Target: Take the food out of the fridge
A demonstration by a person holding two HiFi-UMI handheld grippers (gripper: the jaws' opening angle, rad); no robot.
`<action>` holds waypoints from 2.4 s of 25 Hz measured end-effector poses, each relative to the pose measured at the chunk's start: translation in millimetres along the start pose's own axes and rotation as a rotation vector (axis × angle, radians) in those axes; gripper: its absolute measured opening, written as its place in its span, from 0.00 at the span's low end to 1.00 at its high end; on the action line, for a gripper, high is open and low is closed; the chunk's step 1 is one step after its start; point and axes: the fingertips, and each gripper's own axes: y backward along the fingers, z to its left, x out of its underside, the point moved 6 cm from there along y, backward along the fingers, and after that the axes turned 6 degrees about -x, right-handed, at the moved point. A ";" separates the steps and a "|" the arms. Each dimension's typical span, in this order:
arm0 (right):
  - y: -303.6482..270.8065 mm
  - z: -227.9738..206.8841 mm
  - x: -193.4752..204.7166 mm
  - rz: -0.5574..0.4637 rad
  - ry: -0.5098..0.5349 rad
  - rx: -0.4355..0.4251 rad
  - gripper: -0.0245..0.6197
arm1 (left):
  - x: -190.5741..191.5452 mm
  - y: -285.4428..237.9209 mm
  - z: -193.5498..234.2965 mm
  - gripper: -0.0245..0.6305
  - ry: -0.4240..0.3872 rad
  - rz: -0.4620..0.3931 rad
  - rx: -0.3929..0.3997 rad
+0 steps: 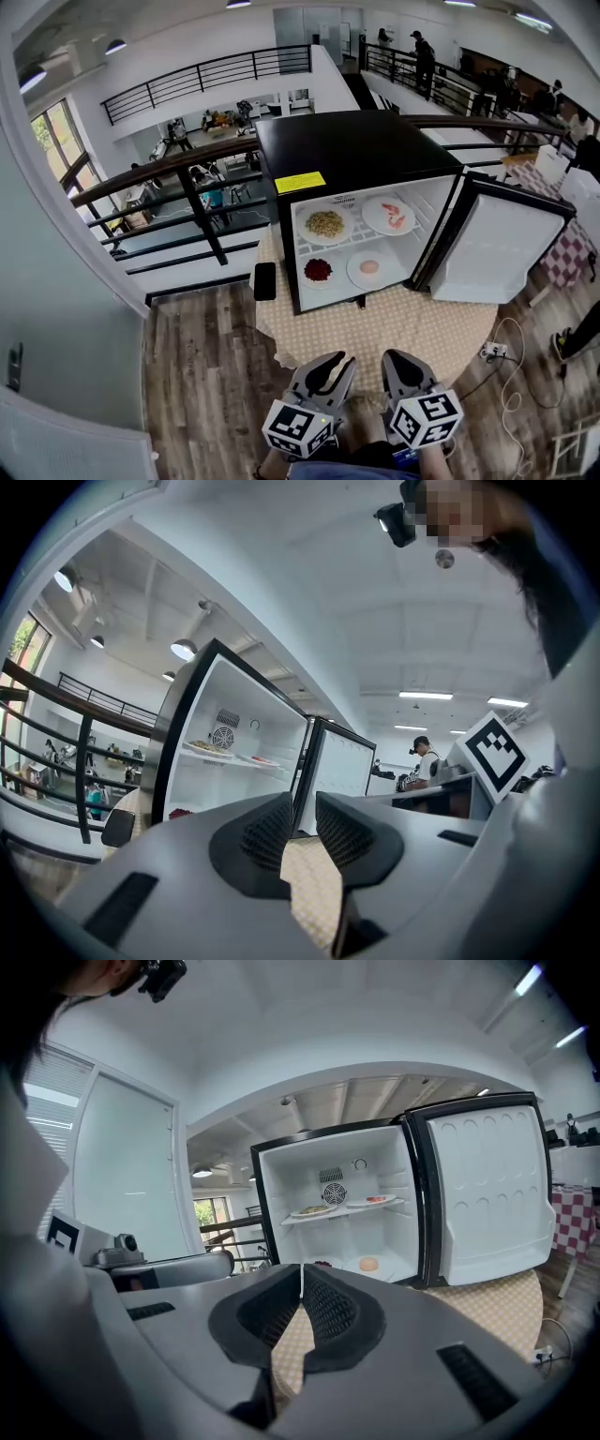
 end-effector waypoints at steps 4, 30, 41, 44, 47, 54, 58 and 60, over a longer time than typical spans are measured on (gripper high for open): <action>0.8 -6.0 -3.9 -0.004 -0.005 0.036 0.06 | 1.4 -0.8 -1.8 0.17 0.007 0.005 0.032; -70.7 -82.6 -40.5 -0.053 -0.145 0.011 0.06 | -10.7 -88.6 29.5 0.17 0.002 0.046 0.053; -98.9 -131.4 -69.2 -0.061 -0.236 0.008 0.06 | -18.6 -149.0 27.5 0.17 -0.005 0.061 0.066; -107.6 -143.1 -75.0 -0.068 -0.255 -0.008 0.07 | -20.9 -160.1 27.2 0.17 -0.010 0.064 0.063; -116.3 -153.8 -83.4 -0.082 -0.285 -0.020 0.07 | -23.0 -169.0 26.5 0.17 -0.017 0.067 0.062; -145.6 -185.3 -101.4 -0.103 -0.393 -0.032 0.08 | -22.4 -185.4 29.0 0.17 -0.015 0.078 0.053; -162.5 -198.9 -110.7 -0.121 -0.480 -0.062 0.23 | -20.9 -194.1 31.9 0.17 -0.020 0.085 0.044; -170.8 -204.4 -112.9 -0.128 -0.531 -0.062 0.26 | -20.6 -198.3 34.0 0.17 -0.021 0.085 0.040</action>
